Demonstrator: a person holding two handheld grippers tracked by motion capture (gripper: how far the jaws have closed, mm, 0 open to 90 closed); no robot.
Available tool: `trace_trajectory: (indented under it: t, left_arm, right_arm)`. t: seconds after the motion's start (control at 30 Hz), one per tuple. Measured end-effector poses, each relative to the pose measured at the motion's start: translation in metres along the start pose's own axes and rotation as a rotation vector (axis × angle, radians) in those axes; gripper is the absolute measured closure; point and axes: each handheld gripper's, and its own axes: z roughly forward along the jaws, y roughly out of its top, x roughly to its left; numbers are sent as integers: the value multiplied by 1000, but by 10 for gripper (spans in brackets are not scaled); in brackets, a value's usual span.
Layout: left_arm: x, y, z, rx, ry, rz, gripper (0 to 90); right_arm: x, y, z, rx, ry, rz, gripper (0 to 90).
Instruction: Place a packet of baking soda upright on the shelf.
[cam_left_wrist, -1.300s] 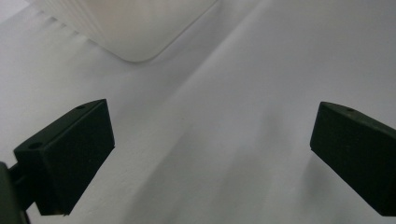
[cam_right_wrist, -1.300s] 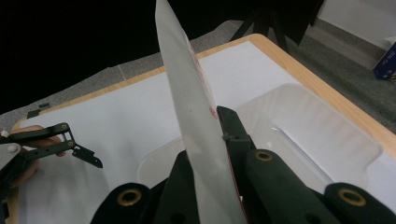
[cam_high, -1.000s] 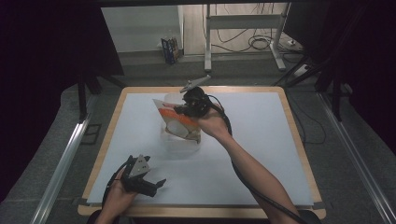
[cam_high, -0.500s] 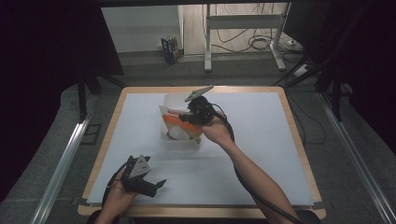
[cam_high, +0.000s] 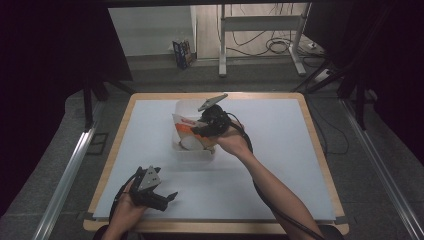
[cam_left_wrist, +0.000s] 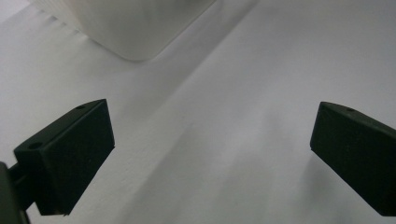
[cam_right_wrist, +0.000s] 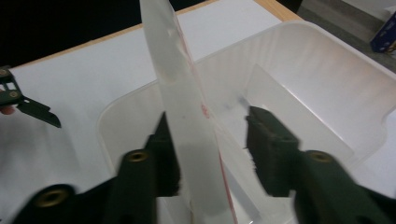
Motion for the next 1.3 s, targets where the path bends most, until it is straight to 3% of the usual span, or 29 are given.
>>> trace_trajectory:
  t: [0.03,0.1,0.37,1.0,1.3]
  left_arm:
    - [0,0,0,0,1,0,0]
    - [-1,0,0,1,1,0,0]
    - [-1,0,0,1,2,0,0]
    - [-1,1,0,0,-11,0,0]
    - [-1,1,0,0,-9,1,0]
  right_arm:
    - [2,1,0,9,-14,-16,422]
    - [4,3,0,16,-30,-31,355]
    - [6,4,-7,5,-39,-49,204]
    - [0,-5,-28,-16,-32,-45,43]
    - [0,-10,-39,-18,-20,-43,9]
